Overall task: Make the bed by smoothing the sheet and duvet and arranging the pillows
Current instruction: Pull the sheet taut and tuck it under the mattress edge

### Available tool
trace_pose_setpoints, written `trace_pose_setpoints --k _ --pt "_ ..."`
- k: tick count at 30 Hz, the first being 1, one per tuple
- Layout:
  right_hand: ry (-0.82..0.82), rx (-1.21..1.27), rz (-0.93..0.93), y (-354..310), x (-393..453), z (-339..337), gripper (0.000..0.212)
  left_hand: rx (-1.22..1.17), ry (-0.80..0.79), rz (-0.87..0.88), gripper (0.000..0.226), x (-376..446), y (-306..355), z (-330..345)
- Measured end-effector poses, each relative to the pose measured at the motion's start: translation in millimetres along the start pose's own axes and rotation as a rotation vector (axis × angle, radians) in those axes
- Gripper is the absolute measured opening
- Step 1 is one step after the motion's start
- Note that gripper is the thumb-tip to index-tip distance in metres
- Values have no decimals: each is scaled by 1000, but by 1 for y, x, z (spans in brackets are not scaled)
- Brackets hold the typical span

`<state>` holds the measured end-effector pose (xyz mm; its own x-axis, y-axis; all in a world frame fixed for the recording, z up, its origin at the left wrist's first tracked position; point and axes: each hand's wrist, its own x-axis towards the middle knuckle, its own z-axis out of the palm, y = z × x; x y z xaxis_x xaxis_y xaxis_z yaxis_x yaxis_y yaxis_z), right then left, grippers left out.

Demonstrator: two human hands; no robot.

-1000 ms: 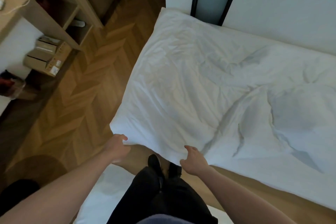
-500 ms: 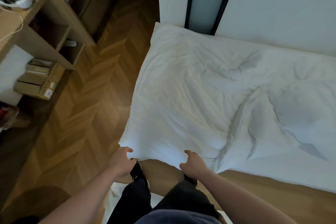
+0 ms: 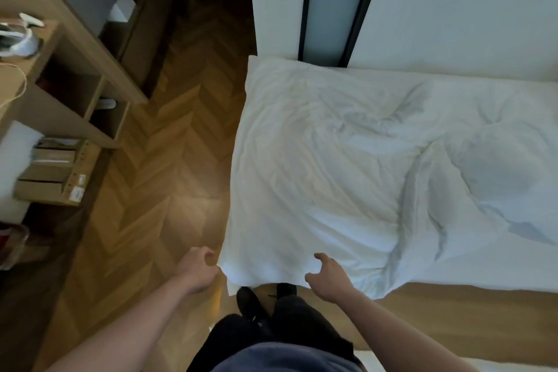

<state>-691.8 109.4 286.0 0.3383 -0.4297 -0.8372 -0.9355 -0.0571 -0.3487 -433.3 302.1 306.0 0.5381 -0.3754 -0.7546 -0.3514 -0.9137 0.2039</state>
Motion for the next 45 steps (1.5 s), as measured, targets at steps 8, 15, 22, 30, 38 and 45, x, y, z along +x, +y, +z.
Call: trace_pose_setpoints --k 8,15,22,30,38,45 --pt "26 33 26 -21 13 2 75 36 22 56 47 24 4 -29" --pt "94 123 85 -46 12 27 73 129 -40 176 49 47 5 -59" --pt "152 196 92 -71 14 57 71 284 -125 251 50 66 -3 -79" --pt "167 213 110 -65 33 63 74 431 -95 336 48 88 11 -72" --pt "311 394 175 -40 76 80 71 585 -135 490 48 147 50 -65" --pt "450 528 224 -32 225 140 73 817 -241 702 51 310 75 11"
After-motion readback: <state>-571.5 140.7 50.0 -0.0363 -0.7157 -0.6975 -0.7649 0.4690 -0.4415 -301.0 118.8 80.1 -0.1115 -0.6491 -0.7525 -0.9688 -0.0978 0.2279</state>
